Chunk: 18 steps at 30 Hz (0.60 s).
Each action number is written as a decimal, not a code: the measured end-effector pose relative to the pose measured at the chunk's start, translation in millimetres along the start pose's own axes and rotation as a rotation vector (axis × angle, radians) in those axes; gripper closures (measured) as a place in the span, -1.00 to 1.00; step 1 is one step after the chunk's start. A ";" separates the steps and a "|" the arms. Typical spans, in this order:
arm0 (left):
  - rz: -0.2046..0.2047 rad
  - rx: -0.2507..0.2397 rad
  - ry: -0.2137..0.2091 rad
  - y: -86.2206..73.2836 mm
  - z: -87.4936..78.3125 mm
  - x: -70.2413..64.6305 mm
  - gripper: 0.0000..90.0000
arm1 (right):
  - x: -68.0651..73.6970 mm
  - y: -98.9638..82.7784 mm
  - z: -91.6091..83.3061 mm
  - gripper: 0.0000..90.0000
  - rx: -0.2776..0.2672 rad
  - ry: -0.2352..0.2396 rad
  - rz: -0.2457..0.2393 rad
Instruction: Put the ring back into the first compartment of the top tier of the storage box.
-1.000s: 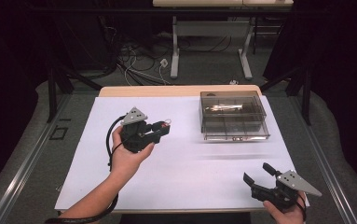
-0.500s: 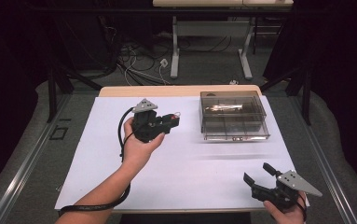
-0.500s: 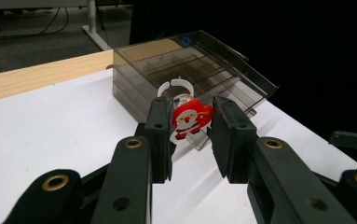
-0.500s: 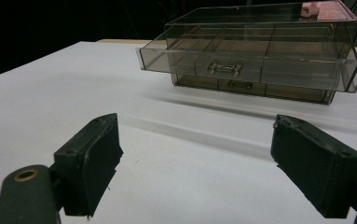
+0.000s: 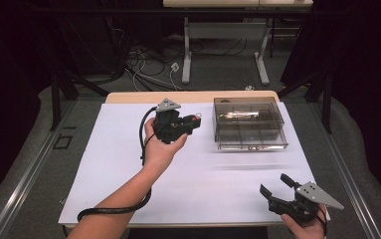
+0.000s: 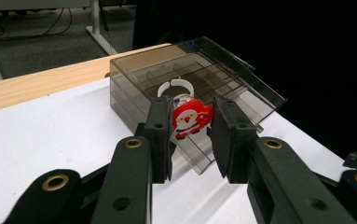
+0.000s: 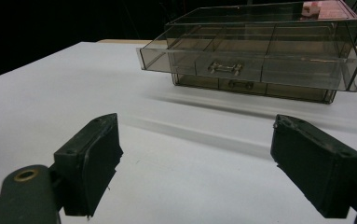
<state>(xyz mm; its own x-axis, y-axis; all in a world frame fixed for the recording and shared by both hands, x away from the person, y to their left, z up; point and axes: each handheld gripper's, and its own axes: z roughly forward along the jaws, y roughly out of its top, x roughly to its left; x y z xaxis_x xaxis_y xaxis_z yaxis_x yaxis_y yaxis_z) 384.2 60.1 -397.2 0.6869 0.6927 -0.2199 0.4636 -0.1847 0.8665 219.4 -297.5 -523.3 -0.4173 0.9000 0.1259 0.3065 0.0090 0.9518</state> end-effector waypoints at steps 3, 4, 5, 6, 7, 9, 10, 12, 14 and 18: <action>-0.004 -0.002 0.009 3.6 7.6 -3.7 0.53 | 0.3 0.0 -0.1 -0.66 0.000 -0.001 0.000; -0.004 -0.002 0.009 3.6 7.6 -3.7 0.53 | 0.3 0.0 -0.1 -0.66 0.000 -0.001 0.000; 0.004 0.005 0.010 6.1 10.6 -4.3 0.53 | 0.3 -0.1 0.0 -0.66 0.001 0.001 0.003; 0.006 0.002 0.012 7.2 12.6 -4.8 0.53 | 0.4 -0.1 0.0 -0.66 0.001 0.000 0.002; 0.006 0.005 0.013 8.5 13.9 -5.3 0.53 | 0.4 -0.1 0.1 -0.66 0.001 0.002 0.005; 0.007 0.002 0.016 9.8 15.6 -5.9 0.53 | 0.2 -0.2 0.1 -0.66 0.001 0.003 0.006; 0.007 -0.004 0.012 10.8 17.1 -6.5 0.53 | 0.0 -0.2 0.2 -0.66 -0.001 0.002 0.004; 0.007 -0.002 0.015 12.9 19.8 -7.8 0.53 | -0.2 -0.3 0.3 -0.66 0.000 0.001 0.005; 0.008 0.000 0.018 14.7 22.9 -9.1 0.53 | -0.4 -0.4 0.4 -0.66 0.002 0.004 0.007; 0.006 0.002 0.021 17.5 31.2 -12.1 0.53 | -0.6 -0.4 0.2 -0.66 0.002 0.005 0.008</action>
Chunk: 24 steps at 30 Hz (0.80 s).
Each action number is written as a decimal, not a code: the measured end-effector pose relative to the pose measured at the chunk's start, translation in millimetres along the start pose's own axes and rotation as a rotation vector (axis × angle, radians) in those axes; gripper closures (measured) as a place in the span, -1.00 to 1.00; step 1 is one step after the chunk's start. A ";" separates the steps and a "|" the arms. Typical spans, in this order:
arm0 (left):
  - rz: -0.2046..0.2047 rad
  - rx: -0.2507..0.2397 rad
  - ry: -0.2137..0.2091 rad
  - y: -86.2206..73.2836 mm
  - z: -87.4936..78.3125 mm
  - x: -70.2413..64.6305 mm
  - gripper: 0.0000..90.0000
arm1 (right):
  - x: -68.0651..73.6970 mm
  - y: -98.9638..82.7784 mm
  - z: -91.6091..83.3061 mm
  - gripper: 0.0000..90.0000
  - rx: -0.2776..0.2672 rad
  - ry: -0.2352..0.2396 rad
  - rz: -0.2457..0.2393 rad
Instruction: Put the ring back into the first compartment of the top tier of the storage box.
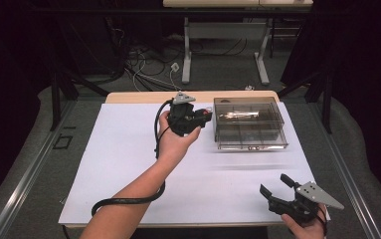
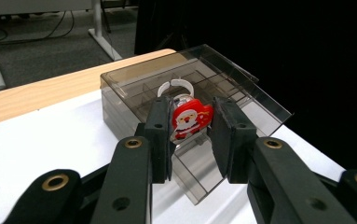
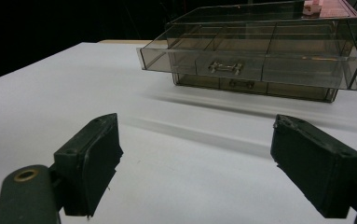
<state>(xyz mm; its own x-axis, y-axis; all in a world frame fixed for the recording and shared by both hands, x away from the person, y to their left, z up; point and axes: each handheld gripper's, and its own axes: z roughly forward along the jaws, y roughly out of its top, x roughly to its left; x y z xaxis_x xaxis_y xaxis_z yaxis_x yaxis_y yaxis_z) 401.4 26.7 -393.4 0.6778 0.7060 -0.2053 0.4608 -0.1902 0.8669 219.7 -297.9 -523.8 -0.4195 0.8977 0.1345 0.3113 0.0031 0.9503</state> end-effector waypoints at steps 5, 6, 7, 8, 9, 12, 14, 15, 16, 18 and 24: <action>-0.002 -0.006 0.005 0.7 6.5 -1.4 0.53 | -0.4 0.0 -0.3 -0.66 0.003 -0.002 0.004; -0.003 -0.006 0.006 0.4 8.0 -1.7 0.53 | -0.6 0.1 -0.7 -0.66 0.007 -0.004 0.003; -0.001 -0.004 0.012 -0.5 10.8 -2.3 0.53 | -0.5 0.2 -1.1 -0.66 0.003 -0.004 0.000; -0.001 -0.004 0.012 -0.5 10.8 -2.3 0.53 | -0.4 0.3 -1.3 -0.66 0.000 0.000 0.002; -0.002 -0.001 0.008 -1.7 13.3 -2.1 0.53 | -0.5 0.3 -1.2 -0.66 -0.006 -0.001 0.000; -0.004 0.003 0.007 -4.0 17.6 -3.4 0.53 | -0.2 1.0 -2.2 -0.66 -0.006 -0.003 -0.007; -0.003 0.010 0.009 -4.7 19.1 -3.6 0.53 | -0.1 1.0 -2.1 -0.66 -0.007 -0.002 -0.007; -0.001 0.012 0.006 -5.5 20.9 -3.8 0.53 | 0.5 1.0 -2.1 -0.66 -0.006 0.001 -0.002; -0.004 0.014 0.006 -6.2 22.6 -4.5 0.53 | 0.6 1.1 -2.2 -0.66 0.001 0.000 -0.005; -0.003 0.020 0.002 -8.2 28.4 -6.3 0.53 | 0.9 0.9 -2.0 -0.66 0.005 0.001 -0.005; -0.001 0.038 -0.007 -10.9 38.2 -13.5 0.53 | 0.7 0.8 -2.1 -0.66 0.000 0.004 0.000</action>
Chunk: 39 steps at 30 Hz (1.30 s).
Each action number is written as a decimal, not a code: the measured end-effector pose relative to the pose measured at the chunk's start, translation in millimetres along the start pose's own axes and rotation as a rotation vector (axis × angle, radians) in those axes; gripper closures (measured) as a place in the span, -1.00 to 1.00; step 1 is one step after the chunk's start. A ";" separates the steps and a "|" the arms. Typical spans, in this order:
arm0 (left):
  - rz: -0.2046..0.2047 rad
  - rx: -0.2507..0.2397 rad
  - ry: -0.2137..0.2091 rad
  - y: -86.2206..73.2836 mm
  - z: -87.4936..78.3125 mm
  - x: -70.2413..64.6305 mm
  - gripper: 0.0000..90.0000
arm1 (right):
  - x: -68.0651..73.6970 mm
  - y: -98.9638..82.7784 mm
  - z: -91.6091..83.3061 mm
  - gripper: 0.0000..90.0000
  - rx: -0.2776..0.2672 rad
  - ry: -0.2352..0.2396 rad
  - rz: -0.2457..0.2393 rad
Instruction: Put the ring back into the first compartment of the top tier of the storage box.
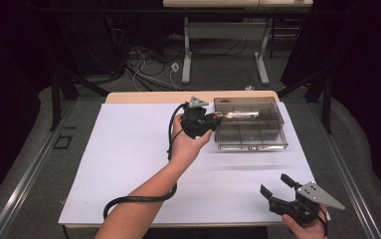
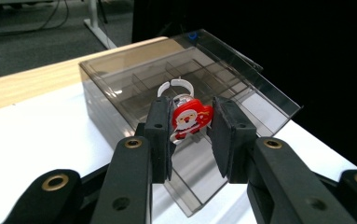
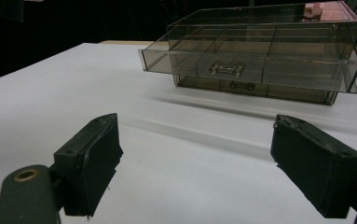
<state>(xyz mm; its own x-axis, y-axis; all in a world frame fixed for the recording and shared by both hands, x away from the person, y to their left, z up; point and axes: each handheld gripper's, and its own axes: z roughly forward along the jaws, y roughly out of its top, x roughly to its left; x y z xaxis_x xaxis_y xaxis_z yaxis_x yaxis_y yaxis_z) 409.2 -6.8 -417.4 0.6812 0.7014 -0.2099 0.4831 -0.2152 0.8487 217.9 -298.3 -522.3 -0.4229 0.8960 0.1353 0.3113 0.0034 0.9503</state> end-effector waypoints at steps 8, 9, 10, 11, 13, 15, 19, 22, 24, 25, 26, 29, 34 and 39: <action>0.044 0.041 -0.014 -3.0 15.4 -14.9 0.53 | -0.1 0.1 0.6 -0.66 -0.001 0.003 -0.015; 0.063 0.049 -0.015 -4.1 19.4 -17.8 0.53 | 0.2 0.2 0.4 -0.66 -0.004 0.004 -0.010; 0.063 0.049 -0.015 -4.1 19.4 -17.8 0.53 | 0.2 0.2 0.4 -0.66 -0.004 0.004 -0.010; 0.073 0.053 -0.014 -4.6 21.3 -18.7 0.53 | 0.5 0.3 0.3 -0.66 -0.004 0.005 -0.006; 0.086 0.060 -0.018 -6.6 27.3 -20.6 0.53 | 0.0 0.2 0.6 -0.66 -0.006 0.004 -0.007; 0.095 0.064 -0.018 -7.4 29.1 -21.0 0.53 | -0.3 0.3 0.3 -0.66 -0.005 0.004 -0.010; 0.107 0.077 -0.019 -11.0 34.9 -21.9 0.52 | -0.3 0.4 -0.1 -0.66 -0.003 0.003 -0.013; 0.120 0.085 -0.018 -13.6 39.1 -22.0 0.52 | 0.0 0.3 0.5 -0.66 -0.005 0.010 -0.008; 0.128 0.093 -0.018 -16.0 41.5 -22.6 0.52 | 0.2 0.3 0.4 -0.66 -0.002 0.008 -0.008; 0.130 0.090 -0.020 -17.2 43.3 -22.6 0.52 | 0.0 0.4 0.5 -0.66 -0.005 0.010 -0.014; 0.132 0.094 -0.019 -18.3 44.5 -22.9 0.52 | 0.0 0.4 0.5 -0.66 -0.005 0.010 -0.014; 0.132 0.094 -0.019 -18.3 44.5 -22.9 0.52 | 0.0 0.4 0.5 -0.66 -0.005 0.010 -0.013; 0.131 0.132 -0.017 -28.7 56.4 -21.7 0.52 | 0.3 0.4 0.3 -0.66 0.002 0.011 -0.007; 0.131 0.145 -0.014 -31.6 59.9 -21.3 0.52 | 0.2 0.3 0.5 -0.66 0.001 0.012 -0.009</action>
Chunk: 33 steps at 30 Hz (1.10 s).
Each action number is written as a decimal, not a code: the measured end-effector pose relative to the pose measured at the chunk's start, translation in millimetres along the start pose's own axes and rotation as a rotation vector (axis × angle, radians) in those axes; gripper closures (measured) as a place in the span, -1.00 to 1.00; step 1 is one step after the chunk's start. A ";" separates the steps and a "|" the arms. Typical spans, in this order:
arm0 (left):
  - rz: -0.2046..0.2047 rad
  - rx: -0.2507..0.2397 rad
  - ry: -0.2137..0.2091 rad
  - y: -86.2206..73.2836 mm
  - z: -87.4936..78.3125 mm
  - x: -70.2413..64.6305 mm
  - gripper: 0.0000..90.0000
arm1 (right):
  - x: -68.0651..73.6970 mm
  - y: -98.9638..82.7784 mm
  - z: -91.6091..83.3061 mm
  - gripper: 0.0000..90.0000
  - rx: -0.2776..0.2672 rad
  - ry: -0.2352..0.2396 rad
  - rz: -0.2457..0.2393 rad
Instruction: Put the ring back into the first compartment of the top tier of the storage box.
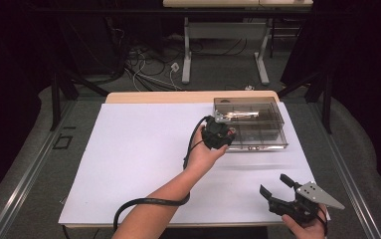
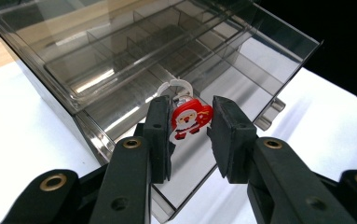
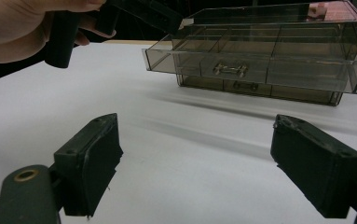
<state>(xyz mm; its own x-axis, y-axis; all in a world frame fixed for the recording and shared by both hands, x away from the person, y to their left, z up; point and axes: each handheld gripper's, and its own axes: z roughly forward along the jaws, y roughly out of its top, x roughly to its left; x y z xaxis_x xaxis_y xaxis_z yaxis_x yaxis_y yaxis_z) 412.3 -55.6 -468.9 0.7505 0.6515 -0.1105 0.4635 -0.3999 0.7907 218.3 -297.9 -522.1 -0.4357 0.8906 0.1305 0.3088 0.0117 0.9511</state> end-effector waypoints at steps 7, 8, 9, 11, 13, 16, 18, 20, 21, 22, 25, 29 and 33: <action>-0.006 0.020 0.001 -3.1 7.9 1.1 0.52 | -0.1 -0.1 0.4 -0.66 -0.002 0.002 0.000; -0.002 0.019 0.003 -3.3 8.7 1.0 0.52 | -0.2 -0.1 0.5 -0.66 -0.002 0.003 -0.001; -0.001 0.019 0.003 -3.5 9.7 0.8 0.52 | -0.2 -0.2 0.6 -0.66 -0.001 0.002 -0.002; -0.002 0.020 0.003 -3.5 10.4 0.8 0.52 | -0.1 -0.1 0.6 -0.66 -0.002 0.004 -0.003; -0.004 0.018 0.003 -3.5 10.5 0.6 0.51 | -0.1 -0.2 0.6 -0.66 -0.002 0.004 -0.003; -0.001 0.024 0.002 -3.4 10.3 0.8 0.51 | -0.2 -0.1 0.6 -0.66 -0.002 0.003 -0.003; -0.003 0.022 0.002 -3.5 10.4 1.3 0.51 | -0.2 -0.1 0.6 -0.66 -0.002 0.004 -0.002; -0.004 0.018 0.004 -3.5 10.3 1.5 0.51 | -0.2 -0.2 0.5 -0.66 -0.001 0.005 -0.006; -0.004 0.019 0.005 -3.5 10.2 1.7 0.51 | -0.2 -0.2 0.5 -0.66 -0.001 0.005 -0.006; -0.004 0.019 0.005 -3.5 10.0 1.9 0.51 | -0.1 -0.1 0.6 -0.66 -0.001 0.005 -0.004; -0.003 0.019 0.006 -3.4 9.8 2.1 0.51 | 0.0 0.0 0.2 -0.66 0.001 0.004 -0.004; -0.003 0.019 0.002 -2.3 9.1 1.7 0.51 | 0.0 0.0 0.2 -0.66 0.001 0.004 -0.004; -0.003 0.014 -0.004 -2.2 9.3 0.6 0.50 | -0.1 0.0 0.3 -0.66 0.001 0.005 -0.004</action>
<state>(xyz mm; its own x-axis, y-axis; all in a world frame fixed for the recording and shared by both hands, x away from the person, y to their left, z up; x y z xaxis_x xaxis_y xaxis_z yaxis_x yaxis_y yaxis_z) 416.2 -60.4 -476.3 0.7509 0.6504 -0.1149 0.4723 -0.4072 0.7817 218.6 -297.8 -522.2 -0.4409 0.8884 0.1277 0.3081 0.0162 0.9512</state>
